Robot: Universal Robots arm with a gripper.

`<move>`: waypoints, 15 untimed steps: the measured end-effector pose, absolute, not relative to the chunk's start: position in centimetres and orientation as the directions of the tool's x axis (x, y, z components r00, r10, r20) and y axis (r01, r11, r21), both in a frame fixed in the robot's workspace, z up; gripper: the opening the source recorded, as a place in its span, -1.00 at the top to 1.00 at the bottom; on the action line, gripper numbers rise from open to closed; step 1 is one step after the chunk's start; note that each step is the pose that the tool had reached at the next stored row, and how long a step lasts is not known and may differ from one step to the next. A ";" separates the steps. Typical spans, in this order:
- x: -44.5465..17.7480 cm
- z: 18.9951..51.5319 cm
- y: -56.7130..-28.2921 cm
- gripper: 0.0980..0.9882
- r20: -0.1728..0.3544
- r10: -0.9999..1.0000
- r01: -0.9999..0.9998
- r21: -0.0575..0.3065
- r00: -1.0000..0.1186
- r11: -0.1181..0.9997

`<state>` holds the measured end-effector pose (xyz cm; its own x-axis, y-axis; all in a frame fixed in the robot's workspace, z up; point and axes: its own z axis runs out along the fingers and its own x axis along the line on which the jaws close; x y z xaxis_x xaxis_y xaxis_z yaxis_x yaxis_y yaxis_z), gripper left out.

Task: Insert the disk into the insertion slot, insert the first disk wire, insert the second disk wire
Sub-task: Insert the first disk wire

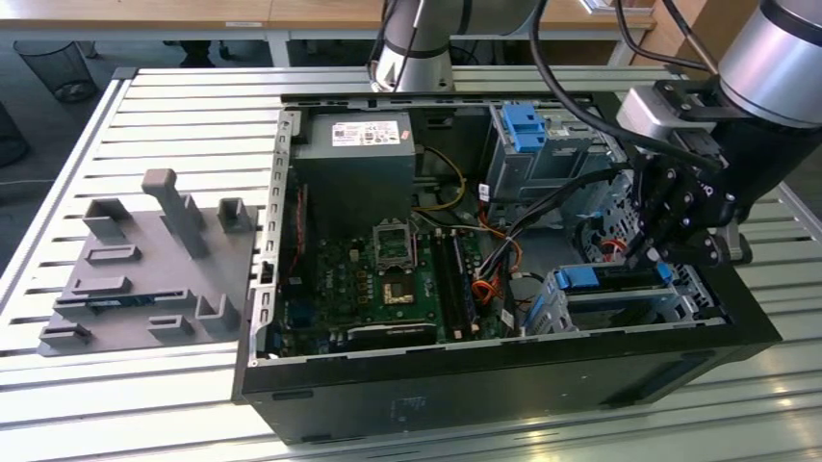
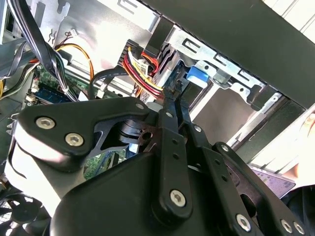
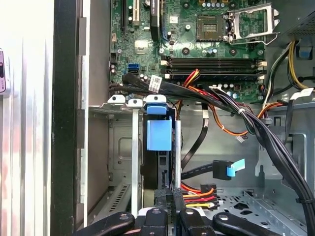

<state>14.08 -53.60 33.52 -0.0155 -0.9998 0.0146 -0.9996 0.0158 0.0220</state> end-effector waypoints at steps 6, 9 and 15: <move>14.1 33.4 -53.7 0.85 0.015 -1.000 -1.000 0.022 -0.016 0.016; 14.1 33.4 -53.7 0.85 0.015 -1.000 -1.000 0.022 -0.015 0.016; 14.1 33.2 -53.7 0.85 0.015 -1.000 -1.000 0.022 -0.015 0.016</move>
